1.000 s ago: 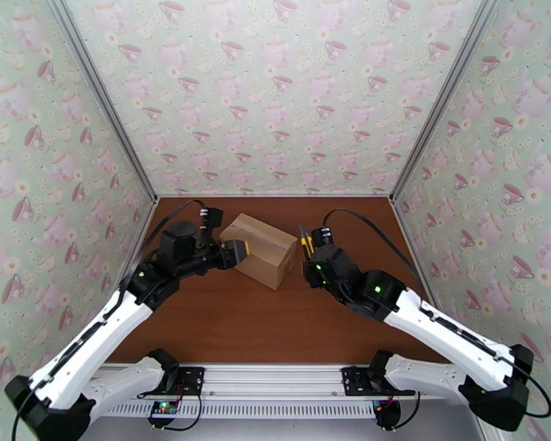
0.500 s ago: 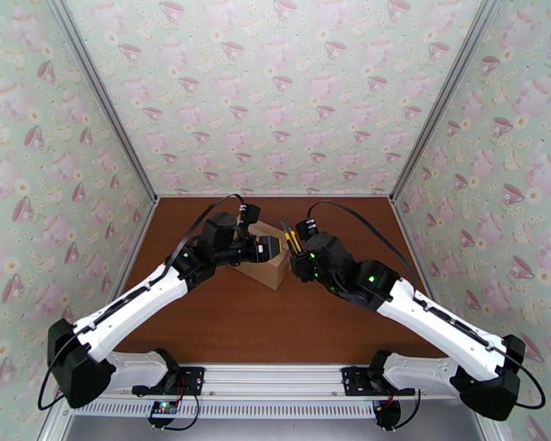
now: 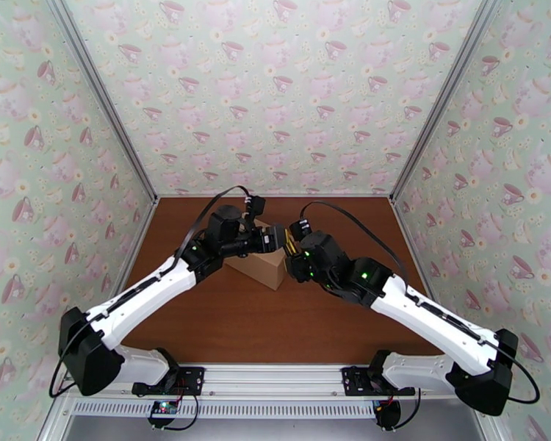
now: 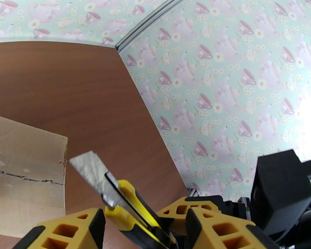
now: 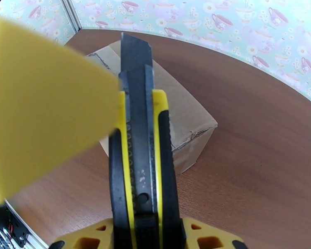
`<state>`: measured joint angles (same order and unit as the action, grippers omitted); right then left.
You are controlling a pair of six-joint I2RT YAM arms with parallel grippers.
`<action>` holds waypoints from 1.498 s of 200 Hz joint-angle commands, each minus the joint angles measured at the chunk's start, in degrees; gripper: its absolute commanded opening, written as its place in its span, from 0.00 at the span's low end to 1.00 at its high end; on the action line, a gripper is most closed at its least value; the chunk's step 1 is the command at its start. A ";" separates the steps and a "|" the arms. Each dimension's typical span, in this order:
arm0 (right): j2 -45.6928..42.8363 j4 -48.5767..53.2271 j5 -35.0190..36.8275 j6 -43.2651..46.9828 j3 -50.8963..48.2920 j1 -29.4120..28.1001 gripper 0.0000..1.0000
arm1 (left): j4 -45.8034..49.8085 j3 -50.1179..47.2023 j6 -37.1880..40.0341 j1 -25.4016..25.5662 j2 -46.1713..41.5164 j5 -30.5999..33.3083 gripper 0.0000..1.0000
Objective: Unpack the express box
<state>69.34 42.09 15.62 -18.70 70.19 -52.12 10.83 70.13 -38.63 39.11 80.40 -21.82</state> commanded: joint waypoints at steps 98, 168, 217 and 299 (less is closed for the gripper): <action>2.71 -4.29 -1.69 2.91 4.38 -0.89 0.00 | -2.11 2.65 -1.43 0.37 4.05 -2.26 0.43; 2.27 -4.16 -0.59 2.67 3.60 -0.94 0.00 | -1.61 3.70 -1.70 0.35 5.60 -3.93 0.19; 2.03 -5.42 -0.26 1.77 2.21 -0.88 0.00 | -2.25 3.32 -2.67 0.31 5.67 -4.37 0.00; 0.28 -10.31 -0.25 -1.38 -2.49 -0.91 0.49 | -10.85 -0.73 -7.98 -1.05 2.39 -2.26 0.00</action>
<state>71.24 34.59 15.70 -18.57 69.23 -52.75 6.24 70.61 -43.35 38.70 84.82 -25.50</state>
